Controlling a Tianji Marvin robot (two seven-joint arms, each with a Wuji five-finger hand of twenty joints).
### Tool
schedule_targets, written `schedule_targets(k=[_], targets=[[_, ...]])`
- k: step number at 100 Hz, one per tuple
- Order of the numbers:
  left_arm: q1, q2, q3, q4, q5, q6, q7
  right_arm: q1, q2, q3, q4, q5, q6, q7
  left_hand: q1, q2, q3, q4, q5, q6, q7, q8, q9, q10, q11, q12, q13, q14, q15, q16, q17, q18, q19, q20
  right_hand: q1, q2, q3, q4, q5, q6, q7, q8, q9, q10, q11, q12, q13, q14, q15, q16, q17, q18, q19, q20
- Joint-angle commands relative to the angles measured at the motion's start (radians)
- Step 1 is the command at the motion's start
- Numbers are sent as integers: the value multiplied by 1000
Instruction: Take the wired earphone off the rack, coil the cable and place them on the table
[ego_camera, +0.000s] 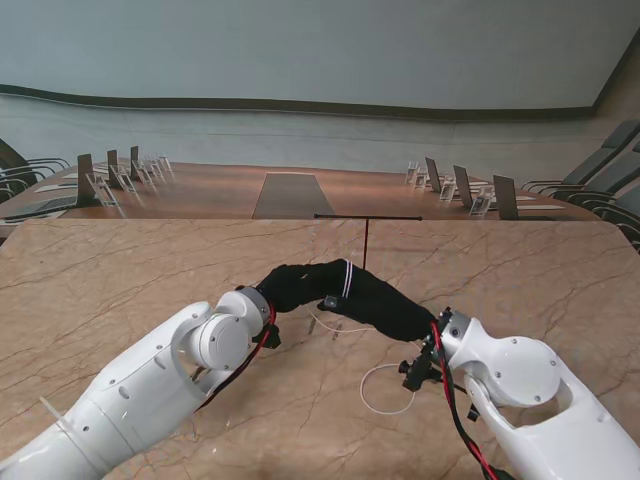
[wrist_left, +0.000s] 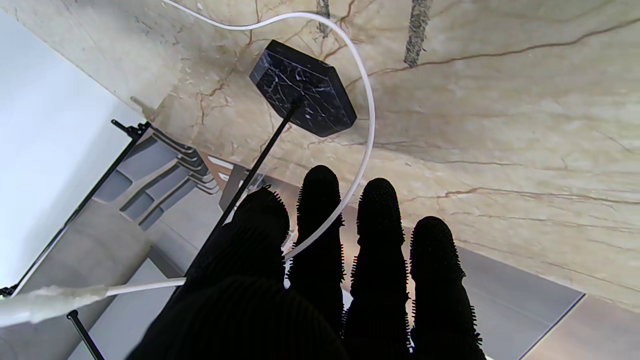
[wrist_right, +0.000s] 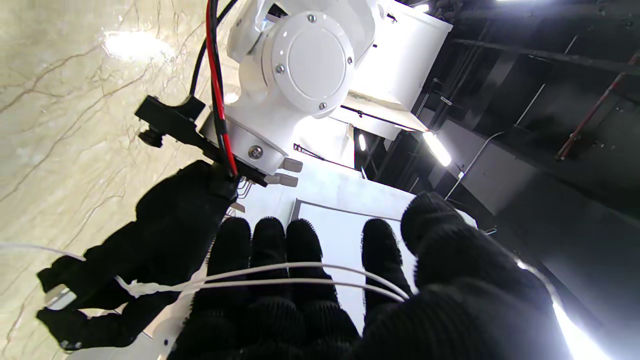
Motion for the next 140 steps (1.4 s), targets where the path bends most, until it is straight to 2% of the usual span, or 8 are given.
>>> schedule_targets(k=[1,51,58,89,95,118,125,140], targets=[[5,6,-12,-10,8,-5,-4,-20,3,2,-5,2,7,10,69,31,-20,-24,18,-12,-3,15,22,-4,36,-9,21,7,22,19,2,19,37,3,31,54,-14,19,-12,-25,15,15,12,3,-7,-4,24,8,-5,-1,13,-17,4,-12],[0,14,-47,-31,40,-23,-6,-34,2,-18,57,29,58,44,69,33,-48,-23,27,-2,-29,6,62,11,83,-81,74,35,62,31,41,43,93,15,33,57,-18,21,-10,-26,21,18,29,-2,-10,-3,37,4,-5,0,21,-21,7,-10],[-2,15,-48,-38,40,-26,-11,-35,3,-23,63,28,77,53,69,32,-49,-24,30,2,-37,8,71,14,108,-149,88,41,70,29,51,49,109,13,32,56,-19,21,-10,-26,23,19,29,0,-11,-3,36,6,-5,0,17,-19,6,-10],[9,29,-73,-95,66,-46,-40,-16,4,-45,104,1,160,72,69,35,-74,-25,50,33,-65,-18,152,38,145,-166,176,69,116,34,119,89,185,32,-11,66,-62,17,-7,-26,17,17,-5,-8,-32,-11,-6,-5,-25,-8,-25,-31,-16,-19],[13,32,-79,-107,71,-50,-48,-10,3,-50,115,-5,167,69,69,35,-80,-25,54,37,-69,-22,173,2,155,-165,195,70,126,34,132,94,198,32,-18,66,-72,17,-7,-26,15,16,-8,-10,-33,-11,-11,-7,-26,-8,-28,-32,-17,-20],[33,41,-105,-148,87,-64,-65,13,1,-54,146,-19,201,68,69,35,-103,-23,70,46,-80,-35,252,4,186,-162,277,83,173,37,197,128,259,37,-83,72,-134,22,-4,-18,2,11,-33,-14,-54,-21,-43,-14,-43,-17,-58,-40,-35,-29],[40,44,-113,-160,92,-70,-68,22,1,-56,153,-25,216,71,69,32,-107,-22,76,50,-86,-41,277,5,194,-160,302,88,186,37,218,139,276,37,-101,81,-162,27,-2,-19,-21,1,-48,-29,-76,-31,-63,-28,-58,-26,-75,-49,-46,-36],[58,48,-134,-187,96,-78,-75,37,-2,-66,175,-33,227,62,69,22,-114,-21,105,81,-105,-62,342,0,180,-178,371,98,199,22,277,164,309,26,-132,93,-195,28,-2,-18,-39,-8,-55,-39,-88,-37,-75,-40,-65,-30,-85,-56,-56,-39]])
